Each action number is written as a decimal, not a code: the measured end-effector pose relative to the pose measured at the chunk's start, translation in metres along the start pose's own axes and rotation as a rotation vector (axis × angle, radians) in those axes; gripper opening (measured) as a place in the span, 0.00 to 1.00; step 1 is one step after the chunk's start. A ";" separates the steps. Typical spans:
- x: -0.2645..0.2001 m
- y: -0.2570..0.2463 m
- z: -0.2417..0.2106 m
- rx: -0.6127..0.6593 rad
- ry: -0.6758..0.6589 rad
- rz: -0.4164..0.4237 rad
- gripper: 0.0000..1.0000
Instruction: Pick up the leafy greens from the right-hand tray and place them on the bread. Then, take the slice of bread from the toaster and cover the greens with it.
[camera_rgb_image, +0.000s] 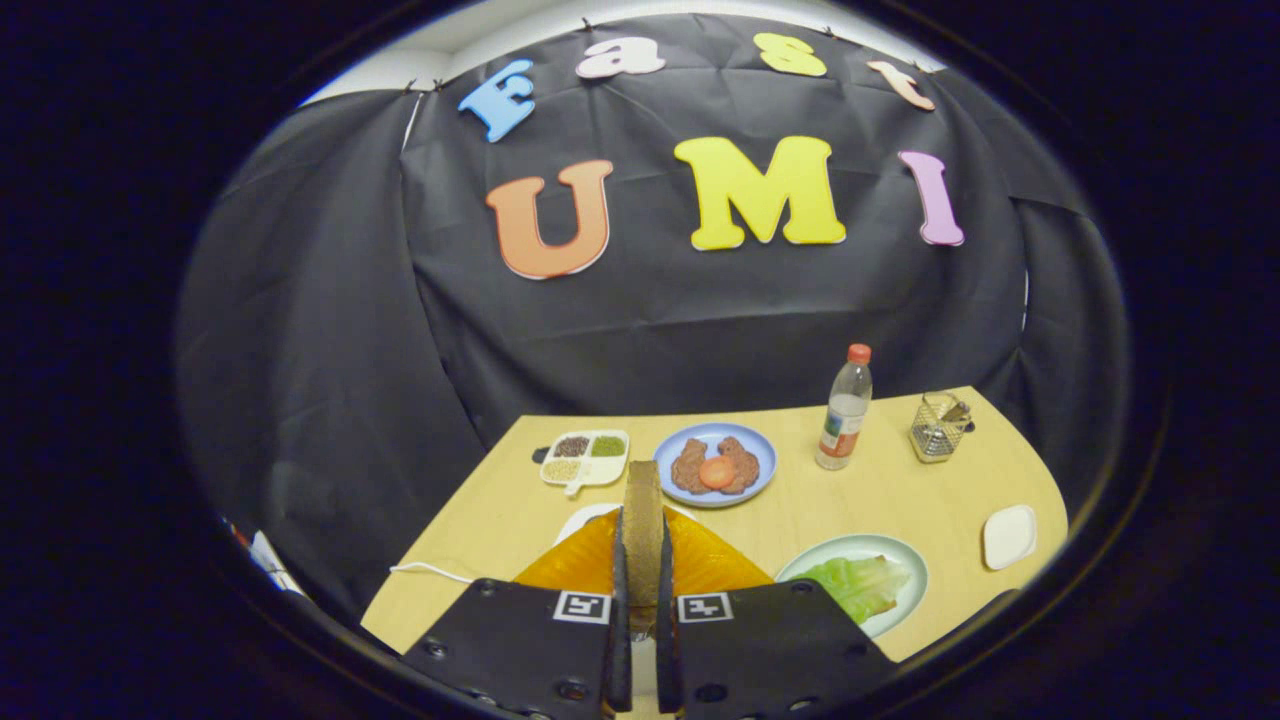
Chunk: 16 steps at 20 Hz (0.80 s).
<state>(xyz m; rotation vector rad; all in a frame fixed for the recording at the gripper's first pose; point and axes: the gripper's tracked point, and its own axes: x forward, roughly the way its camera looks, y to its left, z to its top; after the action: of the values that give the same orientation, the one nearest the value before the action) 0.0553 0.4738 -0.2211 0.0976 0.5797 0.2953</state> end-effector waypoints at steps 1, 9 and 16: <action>-0.006 -0.006 0.007 0.004 -0.010 0.005 0.10; -0.038 -0.106 0.027 0.012 -0.052 -0.088 0.10; -0.011 -0.163 -0.021 0.031 0.006 -0.113 0.10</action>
<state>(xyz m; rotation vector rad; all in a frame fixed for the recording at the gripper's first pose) 0.0757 0.3151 -0.2610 0.0935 0.5935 0.1772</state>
